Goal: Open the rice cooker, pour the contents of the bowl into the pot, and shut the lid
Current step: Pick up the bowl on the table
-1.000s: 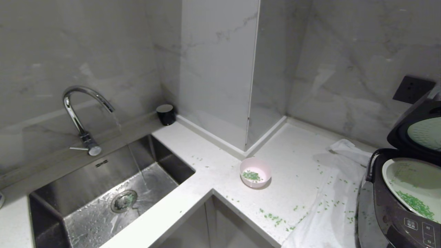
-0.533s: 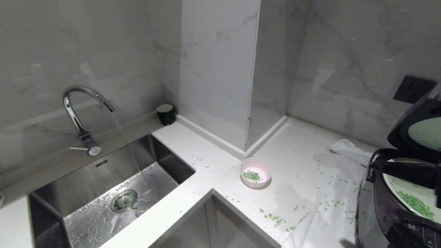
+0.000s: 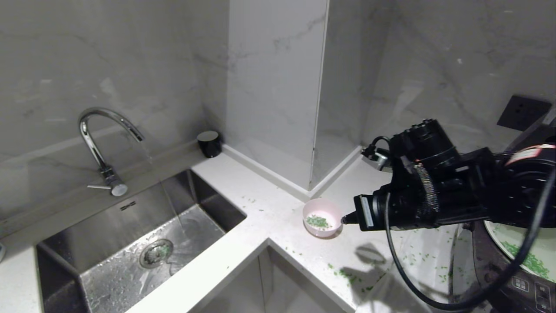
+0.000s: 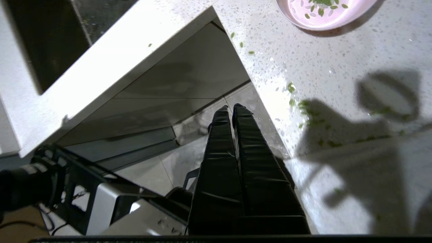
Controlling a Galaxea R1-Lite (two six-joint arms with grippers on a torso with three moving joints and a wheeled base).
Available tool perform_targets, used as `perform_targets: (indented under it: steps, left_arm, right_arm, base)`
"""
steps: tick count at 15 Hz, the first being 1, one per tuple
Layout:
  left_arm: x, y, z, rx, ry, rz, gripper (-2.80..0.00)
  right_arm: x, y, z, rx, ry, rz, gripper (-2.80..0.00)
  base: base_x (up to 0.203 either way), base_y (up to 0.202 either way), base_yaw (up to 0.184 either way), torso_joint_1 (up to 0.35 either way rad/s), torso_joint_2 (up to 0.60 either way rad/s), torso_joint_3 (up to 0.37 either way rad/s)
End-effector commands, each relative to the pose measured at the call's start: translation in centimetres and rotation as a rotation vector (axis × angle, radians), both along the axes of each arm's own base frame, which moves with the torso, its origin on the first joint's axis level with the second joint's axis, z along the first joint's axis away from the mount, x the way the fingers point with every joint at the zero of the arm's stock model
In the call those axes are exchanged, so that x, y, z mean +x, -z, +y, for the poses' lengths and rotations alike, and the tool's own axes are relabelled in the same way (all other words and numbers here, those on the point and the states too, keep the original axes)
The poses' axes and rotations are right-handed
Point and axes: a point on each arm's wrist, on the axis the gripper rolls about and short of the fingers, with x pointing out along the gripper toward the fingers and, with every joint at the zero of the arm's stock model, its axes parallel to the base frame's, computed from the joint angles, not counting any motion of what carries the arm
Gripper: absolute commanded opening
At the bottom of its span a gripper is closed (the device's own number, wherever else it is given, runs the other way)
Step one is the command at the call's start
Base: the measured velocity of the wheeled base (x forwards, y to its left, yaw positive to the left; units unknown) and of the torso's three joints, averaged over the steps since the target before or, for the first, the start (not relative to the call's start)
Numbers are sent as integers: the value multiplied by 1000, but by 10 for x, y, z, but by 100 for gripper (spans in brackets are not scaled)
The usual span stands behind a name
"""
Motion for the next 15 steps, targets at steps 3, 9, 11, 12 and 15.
perform_targets:
  steps: [3,9,11,12,15]
  left_arm:
    - [0,-1,0,1,0,1,-280]
    - [0,0,0,0,-10,0,-280]
    - [0,0,0,-2,-10,0,-280]
    - [0,0,0,-3,-9,0,-280]
    - [0,0,0,-8,-11,0,-280]
  right_arm:
    - [50,54,29,-136,60,65,-280]
    - [81,88,32,-183,88,49,-280]
    - [90,104,36,-213,76,27,-280]
    - [95,110,38,-222,76,23,-280]
    - [110,118,40,-214,90,5,-280]
  base:
    - [0,0,0,0,0,0]
    - [0,0,0,0,0,0]
    - [0,0,0,0,0,0]
    - [0,0,0,0,0,0]
    - [0,0,0,0,0,0]
